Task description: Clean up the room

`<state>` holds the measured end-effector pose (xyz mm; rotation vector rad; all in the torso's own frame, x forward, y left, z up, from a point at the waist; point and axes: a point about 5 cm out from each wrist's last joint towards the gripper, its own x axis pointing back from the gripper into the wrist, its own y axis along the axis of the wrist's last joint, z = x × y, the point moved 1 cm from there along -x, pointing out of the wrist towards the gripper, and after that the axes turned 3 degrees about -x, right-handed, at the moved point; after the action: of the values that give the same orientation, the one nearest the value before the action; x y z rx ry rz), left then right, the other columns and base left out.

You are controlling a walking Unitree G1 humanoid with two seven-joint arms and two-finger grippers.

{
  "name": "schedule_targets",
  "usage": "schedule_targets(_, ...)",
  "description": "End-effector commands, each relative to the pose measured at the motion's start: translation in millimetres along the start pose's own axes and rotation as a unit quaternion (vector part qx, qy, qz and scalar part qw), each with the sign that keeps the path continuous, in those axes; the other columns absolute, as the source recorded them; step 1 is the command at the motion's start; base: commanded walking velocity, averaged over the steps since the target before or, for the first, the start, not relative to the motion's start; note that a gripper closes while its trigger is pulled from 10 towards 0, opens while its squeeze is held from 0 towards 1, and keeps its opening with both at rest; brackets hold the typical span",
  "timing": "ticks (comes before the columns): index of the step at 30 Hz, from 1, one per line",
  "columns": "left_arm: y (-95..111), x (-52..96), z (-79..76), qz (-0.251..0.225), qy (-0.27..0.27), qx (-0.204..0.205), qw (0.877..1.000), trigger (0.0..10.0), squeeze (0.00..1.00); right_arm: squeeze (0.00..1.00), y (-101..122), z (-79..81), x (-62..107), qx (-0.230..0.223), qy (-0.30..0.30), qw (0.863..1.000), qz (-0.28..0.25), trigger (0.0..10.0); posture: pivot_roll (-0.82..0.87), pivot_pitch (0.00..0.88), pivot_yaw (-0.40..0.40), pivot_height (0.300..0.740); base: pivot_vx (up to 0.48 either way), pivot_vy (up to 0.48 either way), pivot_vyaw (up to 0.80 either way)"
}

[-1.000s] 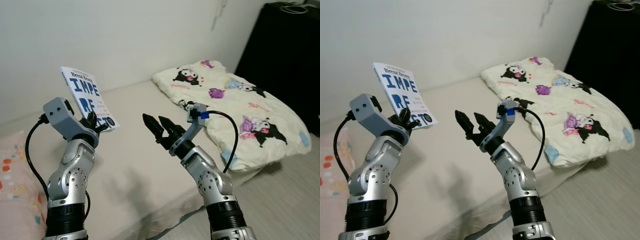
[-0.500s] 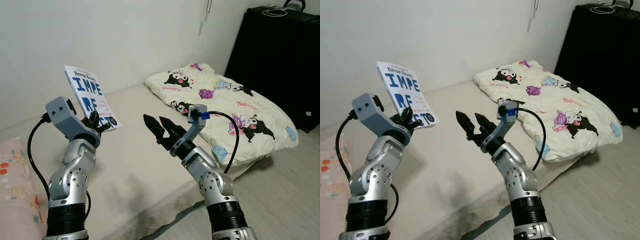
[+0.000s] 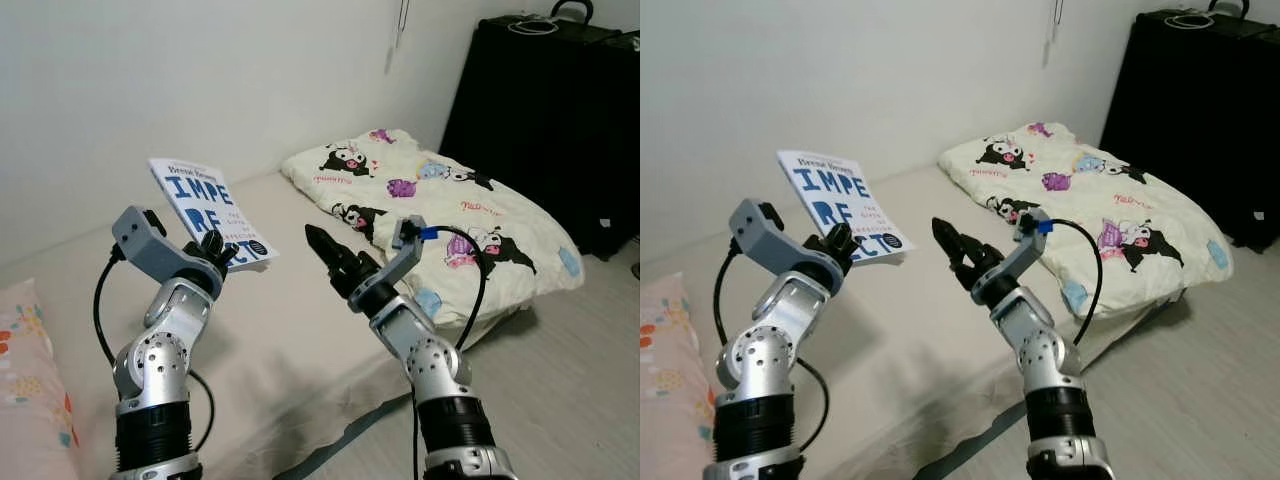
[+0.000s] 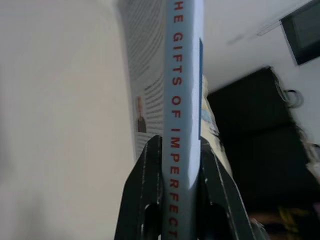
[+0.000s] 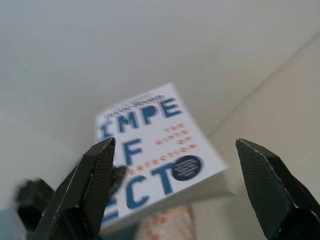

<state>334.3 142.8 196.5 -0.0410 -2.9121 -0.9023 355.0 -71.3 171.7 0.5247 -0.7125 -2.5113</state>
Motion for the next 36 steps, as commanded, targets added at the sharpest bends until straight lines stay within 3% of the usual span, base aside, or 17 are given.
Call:
schedule_targets(1,-6,4.3,-13.4,0.022,-0.022,0.032,0.999,10.0,0.0,1.0,-12,15.6,-13.9,-0.031,0.032,0.999,0.009,10.0,-0.03,0.118,-0.017,0.74,0.0,0.0,0.0)
schedule_targets(7,-18,8.3,-18.0,0.054,-0.02,0.08,0.995,10.0,0.0,1.0,-12,18.7,-18.4,-0.022,0.036,0.999,0.018,10.0,-0.03,0.118,-0.017,0.74,0.0,0.0,0.0)
schedule_targets(19,-13,5.9,-23.3,0.052,-0.025,0.082,0.995,10.0,0.0,1.0,-16,19.8,-13.5,-0.033,0.041,0.998,0.03,10.0,-0.03,0.115,-0.022,0.74,0.0,0.0,0.0)
schedule_targets(24,-3,0.3,-31.4,0.04,-0.033,0.093,0.994,10.0,0.0,1.0,-26,13.4,-2.4,-0.054,0.03,0.998,0.033,10.0,-0.03,0.109,-0.018,0.74,0.0,0.0,0.0)
schedule_targets(31,4,-2.6,-33.3,0.016,-0.028,0.101,0.994,10.0,0.0,1.0,-24,15.5,3.2,-0.062,0.035,0.997,0.023,10.0,-0.03,0.109,-0.018,0.74,0.0,0.0,0.0)
schedule_targets(36,6,-4.6,-35.2,0.014,-0.036,0.088,0.995,10.0,0.0,1.0,-22,-1.7,10.6,-0.05,-0.007,0.999,0.011,10.0,-0.04,0.097,-0.013,0.74,0.0,0.0,0.0)
